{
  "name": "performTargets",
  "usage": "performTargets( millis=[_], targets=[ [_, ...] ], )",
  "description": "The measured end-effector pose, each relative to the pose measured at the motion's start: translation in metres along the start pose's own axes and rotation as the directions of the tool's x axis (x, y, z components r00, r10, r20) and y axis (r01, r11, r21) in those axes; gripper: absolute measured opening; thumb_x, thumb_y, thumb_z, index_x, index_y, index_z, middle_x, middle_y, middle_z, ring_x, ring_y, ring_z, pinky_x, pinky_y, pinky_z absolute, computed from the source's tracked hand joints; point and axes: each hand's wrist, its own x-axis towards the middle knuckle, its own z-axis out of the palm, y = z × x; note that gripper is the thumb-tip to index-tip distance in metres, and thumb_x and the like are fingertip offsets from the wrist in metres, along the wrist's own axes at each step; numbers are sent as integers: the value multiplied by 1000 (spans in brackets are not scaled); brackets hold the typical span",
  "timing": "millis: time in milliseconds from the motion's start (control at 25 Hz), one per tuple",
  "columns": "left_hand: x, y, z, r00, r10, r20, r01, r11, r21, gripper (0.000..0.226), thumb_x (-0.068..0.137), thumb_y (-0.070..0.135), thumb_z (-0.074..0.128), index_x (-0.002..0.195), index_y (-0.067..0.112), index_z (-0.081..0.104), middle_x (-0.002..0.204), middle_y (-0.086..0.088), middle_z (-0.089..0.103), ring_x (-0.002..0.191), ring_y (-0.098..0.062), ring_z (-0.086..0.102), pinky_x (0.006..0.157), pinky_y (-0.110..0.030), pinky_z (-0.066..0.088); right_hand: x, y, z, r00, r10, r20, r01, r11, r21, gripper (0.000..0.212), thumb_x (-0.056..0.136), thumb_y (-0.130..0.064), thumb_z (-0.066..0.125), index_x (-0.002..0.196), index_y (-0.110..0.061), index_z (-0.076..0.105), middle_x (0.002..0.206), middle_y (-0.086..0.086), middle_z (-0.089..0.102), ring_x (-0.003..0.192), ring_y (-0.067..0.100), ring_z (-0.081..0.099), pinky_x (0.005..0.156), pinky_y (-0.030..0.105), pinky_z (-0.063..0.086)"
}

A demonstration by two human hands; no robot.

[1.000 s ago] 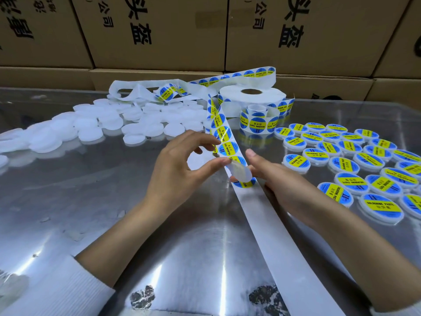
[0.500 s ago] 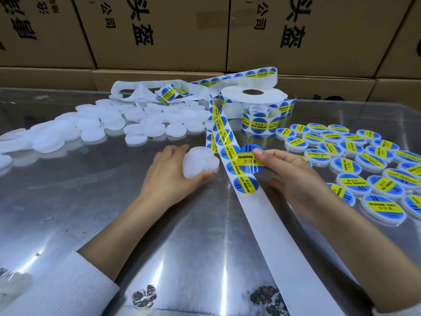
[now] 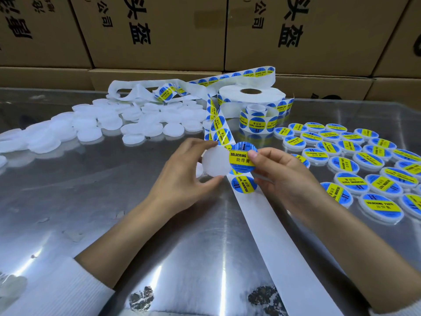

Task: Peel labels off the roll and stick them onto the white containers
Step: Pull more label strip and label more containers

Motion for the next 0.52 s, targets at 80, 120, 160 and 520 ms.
performTargets(
  millis=[80,120,160,520],
  targets=[
    [-3,9,4,998,61,28,-59,998,-38,62,71,18,80,128,15,55,119,1,56,89,-14,57,81,-30,49,0,1,2,1000,6,23,-6,1000,-14,16,66,-38,68,69,-22,68,88,0,72,81,9,63,72,20,48],
    [-3,12,4,996,85,27,-84,995,-53,63,71,17,80,129,13,54,119,-1,57,89,-15,57,80,-30,49,-1,2,2,1000,9,27,-9,1000,-22,17,66,-38,68,69,-22,67,87,0,72,81,9,63,70,18,49],
    [-3,14,4,995,98,23,-96,993,-69,64,72,16,80,130,12,53,118,-1,58,88,-16,57,79,-30,50,-1,2,2,1000,13,25,-12,999,-33,17,66,-38,67,69,-21,67,86,0,72,79,9,63,67,16,50],
    [-5,23,4,991,136,12,-132,978,-160,71,72,18,80,135,14,47,117,3,60,73,-8,53,77,-33,51,1,1,2,999,30,28,-28,998,-50,22,83,-25,65,61,-21,67,83,8,68,69,11,60,57,12,48]
  ],
)
